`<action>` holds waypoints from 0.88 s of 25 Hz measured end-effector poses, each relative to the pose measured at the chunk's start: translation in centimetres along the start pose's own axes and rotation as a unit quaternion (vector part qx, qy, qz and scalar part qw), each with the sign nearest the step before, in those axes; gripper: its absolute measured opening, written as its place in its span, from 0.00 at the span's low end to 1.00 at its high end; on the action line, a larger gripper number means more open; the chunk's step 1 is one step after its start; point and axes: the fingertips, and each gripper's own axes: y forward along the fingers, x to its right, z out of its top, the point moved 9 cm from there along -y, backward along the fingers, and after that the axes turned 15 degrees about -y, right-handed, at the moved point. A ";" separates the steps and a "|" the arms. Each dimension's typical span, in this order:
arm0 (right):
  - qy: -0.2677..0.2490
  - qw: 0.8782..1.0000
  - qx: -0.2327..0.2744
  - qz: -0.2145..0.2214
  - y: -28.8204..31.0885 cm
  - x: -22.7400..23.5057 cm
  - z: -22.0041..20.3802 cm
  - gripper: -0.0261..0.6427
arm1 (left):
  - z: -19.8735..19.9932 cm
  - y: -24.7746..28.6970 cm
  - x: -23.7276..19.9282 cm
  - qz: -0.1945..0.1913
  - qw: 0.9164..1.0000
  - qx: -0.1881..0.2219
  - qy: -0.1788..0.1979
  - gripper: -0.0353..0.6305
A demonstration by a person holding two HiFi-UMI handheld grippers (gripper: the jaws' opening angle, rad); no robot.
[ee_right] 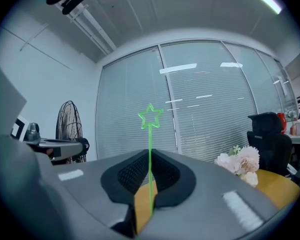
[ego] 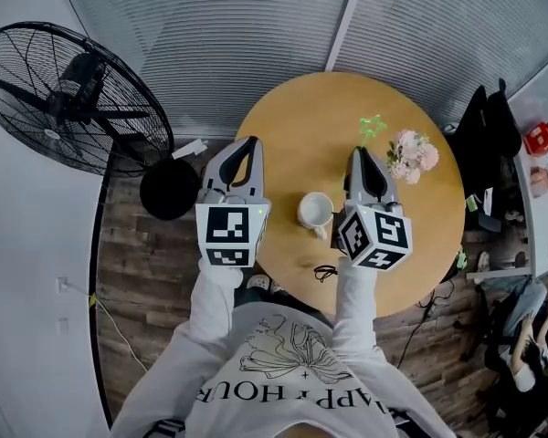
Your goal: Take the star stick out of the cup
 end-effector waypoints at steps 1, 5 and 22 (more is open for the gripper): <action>0.000 1.000 0.001 0.000 0.0 0.0 0.1 0.08 | 0.1 0.0 0.0 0.001 1.000 0.000 0.000 0.06; 0.000 1.000 0.002 0.002 0.1 0.1 0.2 0.08 | 0.1 0.1 0.0 0.001 1.000 0.002 -0.001 0.06; -0.002 1.000 0.000 0.005 0.3 0.4 -0.2 0.08 | -0.1 0.4 0.3 -0.001 1.000 0.000 0.005 0.06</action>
